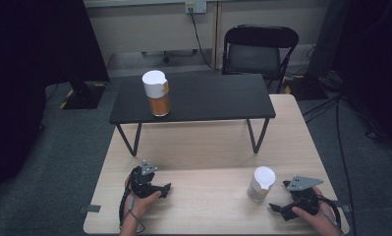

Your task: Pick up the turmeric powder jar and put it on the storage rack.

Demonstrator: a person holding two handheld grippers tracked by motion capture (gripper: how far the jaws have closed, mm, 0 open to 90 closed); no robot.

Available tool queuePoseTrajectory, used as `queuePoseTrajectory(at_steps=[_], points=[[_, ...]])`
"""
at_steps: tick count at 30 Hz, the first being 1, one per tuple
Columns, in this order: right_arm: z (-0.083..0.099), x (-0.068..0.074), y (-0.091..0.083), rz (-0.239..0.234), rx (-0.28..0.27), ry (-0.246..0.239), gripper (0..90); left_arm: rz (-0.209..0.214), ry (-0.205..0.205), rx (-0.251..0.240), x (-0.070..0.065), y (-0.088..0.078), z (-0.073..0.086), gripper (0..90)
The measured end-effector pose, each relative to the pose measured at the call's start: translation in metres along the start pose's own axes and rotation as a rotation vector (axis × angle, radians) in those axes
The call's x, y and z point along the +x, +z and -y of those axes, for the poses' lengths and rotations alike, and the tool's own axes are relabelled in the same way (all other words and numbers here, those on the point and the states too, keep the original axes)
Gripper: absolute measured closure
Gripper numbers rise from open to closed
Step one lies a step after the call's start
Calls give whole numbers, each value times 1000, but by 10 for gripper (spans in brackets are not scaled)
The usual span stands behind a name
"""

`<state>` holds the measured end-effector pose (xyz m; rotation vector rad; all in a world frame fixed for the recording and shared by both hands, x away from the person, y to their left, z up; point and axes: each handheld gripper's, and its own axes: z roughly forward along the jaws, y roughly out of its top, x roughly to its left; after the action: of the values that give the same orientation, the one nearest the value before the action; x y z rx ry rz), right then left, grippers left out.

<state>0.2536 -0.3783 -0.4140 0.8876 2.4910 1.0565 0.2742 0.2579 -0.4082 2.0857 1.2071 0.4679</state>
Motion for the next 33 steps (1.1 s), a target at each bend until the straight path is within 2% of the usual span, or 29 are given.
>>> queuePoseTrajectory(at_steps=[2,5,8,10,13,16,33], points=[[0,0,0,0,0,0,0,-3,-1,-3,-1,0,1,31],[0,0,0,0,0,0,0,-9,27,10,-3,1,-1,26],[0,0,0,0,0,0,0,-5,20,-3,-3,2,2,2],[0,0,0,0,0,0,0,-1,-3,-17,-1,2,4,2],[0,0,0,0,0,0,0,-9,27,-25,-3,3,7,0],[0,0,0,0,1,0,0,-6,29,-44,-2,2,12,0],[0,0,0,1,2,0,0,-4,32,-46,-2,3,13,0]])
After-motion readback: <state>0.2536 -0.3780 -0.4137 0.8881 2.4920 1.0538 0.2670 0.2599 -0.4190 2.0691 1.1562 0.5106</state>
